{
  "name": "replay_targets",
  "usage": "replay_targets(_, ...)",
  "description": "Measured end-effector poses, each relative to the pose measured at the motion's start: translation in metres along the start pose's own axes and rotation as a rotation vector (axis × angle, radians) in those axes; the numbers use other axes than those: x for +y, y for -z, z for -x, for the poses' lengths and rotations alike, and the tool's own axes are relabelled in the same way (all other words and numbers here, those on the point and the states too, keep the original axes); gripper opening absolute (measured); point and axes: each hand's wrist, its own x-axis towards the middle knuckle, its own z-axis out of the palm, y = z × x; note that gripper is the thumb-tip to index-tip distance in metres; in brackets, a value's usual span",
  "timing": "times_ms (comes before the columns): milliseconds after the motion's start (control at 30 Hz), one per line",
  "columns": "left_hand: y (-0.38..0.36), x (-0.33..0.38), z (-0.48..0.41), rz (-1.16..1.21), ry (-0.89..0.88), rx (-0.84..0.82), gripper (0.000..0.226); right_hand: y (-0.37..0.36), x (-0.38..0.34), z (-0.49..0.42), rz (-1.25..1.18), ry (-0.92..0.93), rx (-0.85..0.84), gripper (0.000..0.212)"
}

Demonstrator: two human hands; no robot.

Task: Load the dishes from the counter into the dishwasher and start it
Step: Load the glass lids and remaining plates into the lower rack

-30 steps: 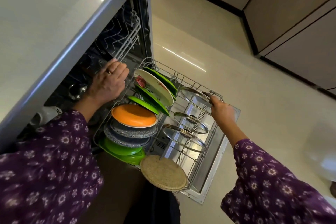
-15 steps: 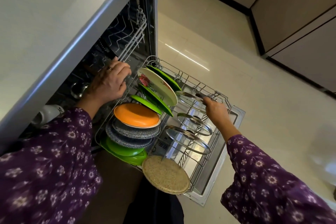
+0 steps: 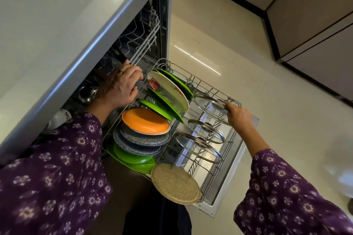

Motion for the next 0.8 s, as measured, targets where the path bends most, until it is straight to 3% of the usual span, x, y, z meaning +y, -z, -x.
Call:
replay_targets(367, 0.001, 0.002, 0.000, -0.006, -0.003, -0.005, 0.028, 0.020, -0.002, -0.006, 0.148, -0.010, -0.049, 0.030)
replay_targets(800, 0.001, 0.003, 0.000, -0.014, 0.006, 0.001, 0.029, 0.007, 0.001, -0.013, 0.039, -0.068, -0.004, 0.025)
